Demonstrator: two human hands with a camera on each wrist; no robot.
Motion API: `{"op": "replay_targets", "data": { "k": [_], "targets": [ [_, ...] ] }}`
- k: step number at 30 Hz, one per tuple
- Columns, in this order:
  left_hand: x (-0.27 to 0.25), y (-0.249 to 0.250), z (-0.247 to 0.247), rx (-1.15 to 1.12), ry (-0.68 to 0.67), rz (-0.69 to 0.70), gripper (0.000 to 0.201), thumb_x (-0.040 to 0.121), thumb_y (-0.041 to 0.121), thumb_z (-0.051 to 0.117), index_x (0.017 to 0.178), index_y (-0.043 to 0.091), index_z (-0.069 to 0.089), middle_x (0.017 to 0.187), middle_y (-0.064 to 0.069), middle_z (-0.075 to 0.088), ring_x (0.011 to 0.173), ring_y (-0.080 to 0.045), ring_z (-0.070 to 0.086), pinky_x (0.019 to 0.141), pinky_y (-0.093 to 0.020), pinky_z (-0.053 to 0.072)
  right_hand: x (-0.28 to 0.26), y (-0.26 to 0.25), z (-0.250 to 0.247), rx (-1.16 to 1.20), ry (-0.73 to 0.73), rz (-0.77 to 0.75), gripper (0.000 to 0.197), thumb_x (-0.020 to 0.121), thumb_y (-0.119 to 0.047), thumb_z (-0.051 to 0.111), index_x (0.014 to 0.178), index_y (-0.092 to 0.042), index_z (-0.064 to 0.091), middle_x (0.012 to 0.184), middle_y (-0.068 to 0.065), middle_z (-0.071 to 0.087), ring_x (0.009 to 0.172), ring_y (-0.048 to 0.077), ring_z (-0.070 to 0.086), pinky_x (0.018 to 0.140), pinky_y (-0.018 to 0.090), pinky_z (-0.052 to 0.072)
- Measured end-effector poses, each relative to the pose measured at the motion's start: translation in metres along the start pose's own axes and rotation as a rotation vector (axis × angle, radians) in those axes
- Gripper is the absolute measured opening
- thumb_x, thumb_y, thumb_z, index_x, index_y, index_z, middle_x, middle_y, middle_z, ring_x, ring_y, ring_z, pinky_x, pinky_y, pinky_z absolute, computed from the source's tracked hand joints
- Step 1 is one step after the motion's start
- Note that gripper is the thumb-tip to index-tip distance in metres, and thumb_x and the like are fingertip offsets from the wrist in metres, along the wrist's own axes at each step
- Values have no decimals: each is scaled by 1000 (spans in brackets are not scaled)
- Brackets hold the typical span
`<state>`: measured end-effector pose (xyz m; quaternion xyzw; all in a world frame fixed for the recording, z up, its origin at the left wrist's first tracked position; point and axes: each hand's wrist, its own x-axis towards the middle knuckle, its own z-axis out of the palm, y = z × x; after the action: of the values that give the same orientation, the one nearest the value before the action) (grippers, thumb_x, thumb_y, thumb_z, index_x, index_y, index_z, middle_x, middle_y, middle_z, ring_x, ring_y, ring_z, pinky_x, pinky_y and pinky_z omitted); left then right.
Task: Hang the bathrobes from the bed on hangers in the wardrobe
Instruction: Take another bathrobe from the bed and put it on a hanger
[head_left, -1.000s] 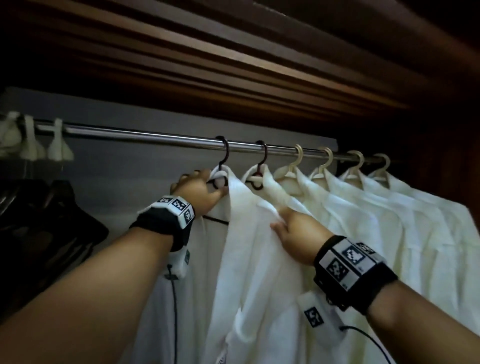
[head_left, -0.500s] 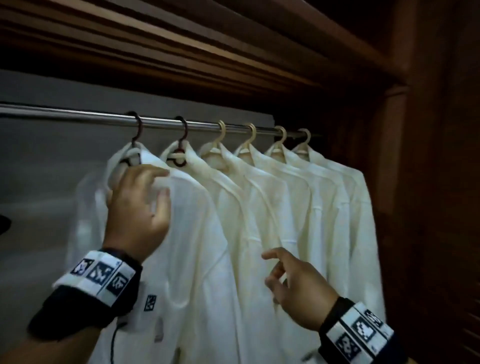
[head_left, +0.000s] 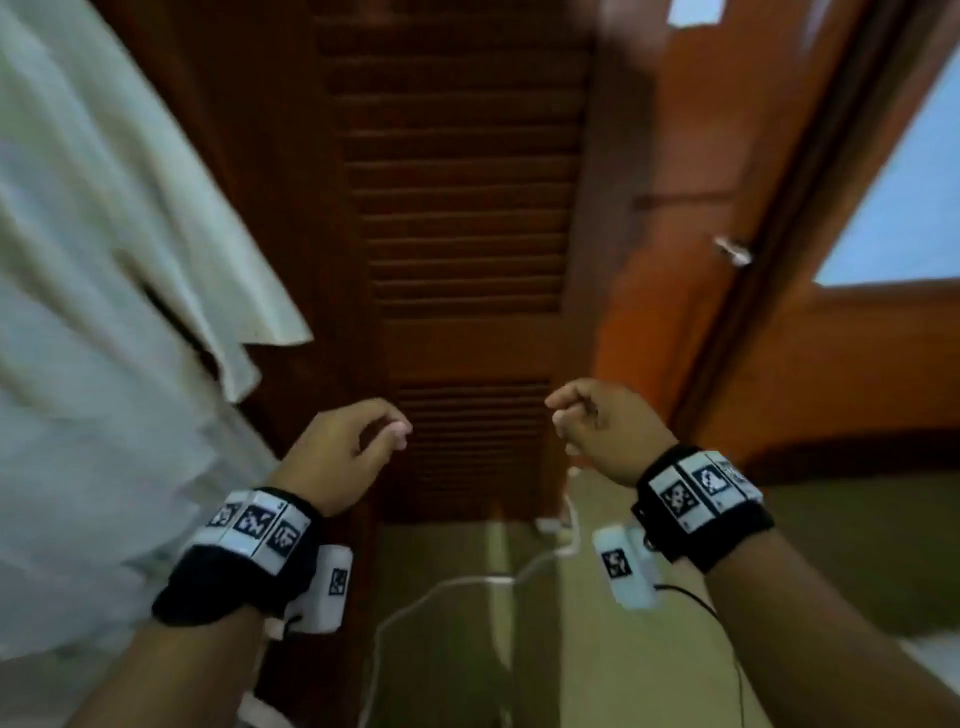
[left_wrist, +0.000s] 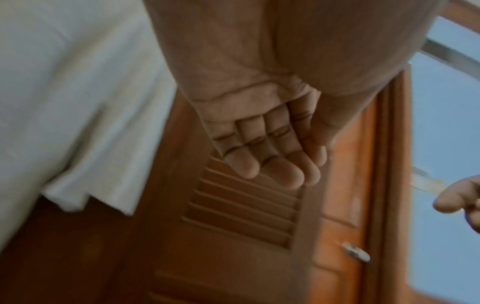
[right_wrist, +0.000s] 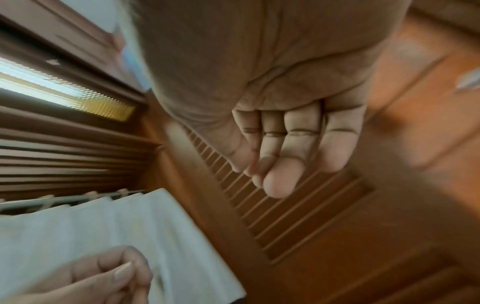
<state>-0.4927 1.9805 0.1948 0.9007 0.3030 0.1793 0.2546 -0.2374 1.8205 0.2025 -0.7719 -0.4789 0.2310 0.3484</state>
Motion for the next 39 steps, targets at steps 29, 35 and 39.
{"op": "replay_targets", "data": {
  "k": [29, 35, 39],
  "targets": [
    [-418, 909, 651, -75, -1369, 1523, 16, 96, 34, 54, 87, 25, 64, 78, 12, 69, 73, -5, 64, 74, -36, 56, -1055, 320, -231, 98, 1233, 1582, 7, 95, -32, 55, 99, -32, 61, 80, -9, 67, 66, 2, 63, 56, 15, 43],
    [-495, 995, 730, -8, -1448, 1619, 13, 94, 31, 57, 83, 27, 63, 78, 10, 69, 71, -6, 65, 74, -34, 56, -1153, 375, -241, 155, 1332, 1663, 5, 92, -31, 58, 95, -33, 62, 78, -8, 68, 66, 3, 66, 75, 36, 56],
    [-530, 1055, 783, 55, -1494, 1626, 12, 93, 31, 57, 83, 28, 62, 80, 11, 69, 74, -9, 66, 75, -34, 56, -1204, 411, -249, 217, 1342, 1748, 8, 92, -33, 56, 98, -32, 62, 76, -12, 67, 64, -2, 65, 72, 29, 53]
  ]
}}
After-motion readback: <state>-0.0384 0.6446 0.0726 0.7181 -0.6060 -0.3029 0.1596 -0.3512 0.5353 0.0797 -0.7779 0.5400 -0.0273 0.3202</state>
